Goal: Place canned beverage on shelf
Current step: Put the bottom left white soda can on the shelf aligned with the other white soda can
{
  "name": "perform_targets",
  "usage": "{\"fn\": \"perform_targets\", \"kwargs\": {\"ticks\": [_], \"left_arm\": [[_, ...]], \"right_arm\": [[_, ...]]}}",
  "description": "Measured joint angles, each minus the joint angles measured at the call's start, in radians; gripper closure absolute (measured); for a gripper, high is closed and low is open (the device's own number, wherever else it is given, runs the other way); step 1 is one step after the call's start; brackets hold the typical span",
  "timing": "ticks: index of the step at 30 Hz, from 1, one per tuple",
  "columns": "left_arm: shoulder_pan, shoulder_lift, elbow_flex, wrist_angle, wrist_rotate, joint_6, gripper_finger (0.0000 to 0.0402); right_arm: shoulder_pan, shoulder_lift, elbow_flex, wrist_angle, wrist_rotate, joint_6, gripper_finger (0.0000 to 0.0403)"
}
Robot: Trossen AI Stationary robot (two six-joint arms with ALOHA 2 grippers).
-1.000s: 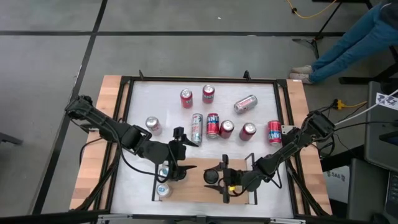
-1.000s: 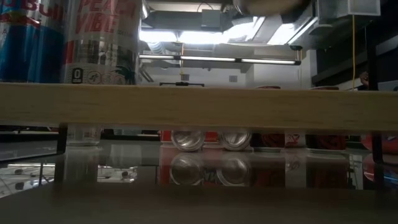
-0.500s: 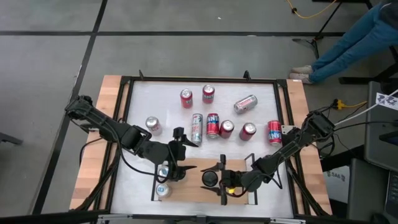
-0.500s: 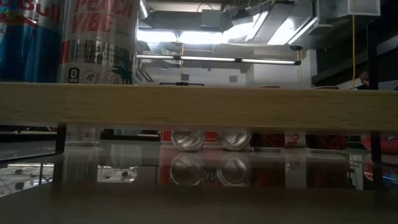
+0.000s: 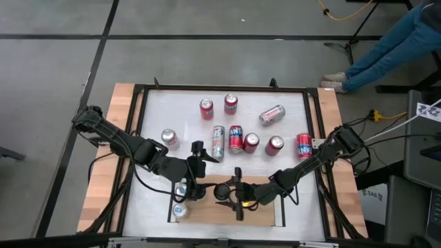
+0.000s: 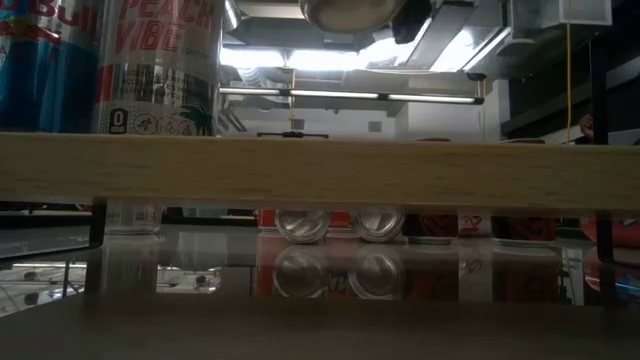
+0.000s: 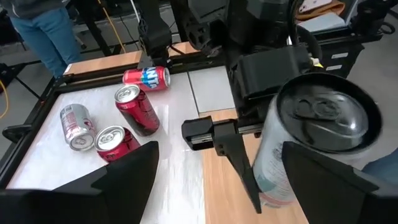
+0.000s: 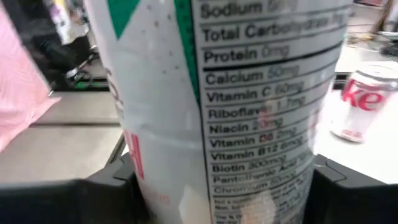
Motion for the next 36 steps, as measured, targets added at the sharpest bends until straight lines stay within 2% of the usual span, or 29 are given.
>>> {"fn": "perform_targets", "kwargs": {"ticks": [4,8,19,23,27,32,36], "left_arm": [[0.000,-0.011,0.000,0.000,-0.003,0.000,0.0067],[0.001,-0.026,0.000,-0.002,-0.028,0.010,0.0067],[0.017,-0.096,0.001,-0.015,-0.171,0.034,0.0067],[0.029,-0.101,0.001,-0.026,-0.184,0.033,0.0067],[0.045,-0.101,0.001,-0.029,-0.186,0.033,0.0067],[0.073,-0.098,0.001,-0.029,-0.185,0.019,0.0067],[0.092,-0.098,0.001,-0.029,-0.183,-0.001,0.0067]], "right_arm": [[-0.034,-0.021,0.000,-0.002,-0.131,-0.018,0.0153],[-0.088,-0.038,0.000,-0.019,-0.308,-0.046,0.0153],[-0.273,-0.086,0.001,-0.131,-0.702,-0.148,0.0153],[-0.304,-0.083,-0.051,-0.098,-0.743,-0.166,0.0153],[-0.304,-0.081,-0.151,0.058,-0.757,-0.143,0.0153],[-0.301,-0.080,-0.269,0.226,-0.718,-0.139,0.0153],[-0.303,-0.075,-0.311,0.271,-0.677,-0.142,0.0153]]}}
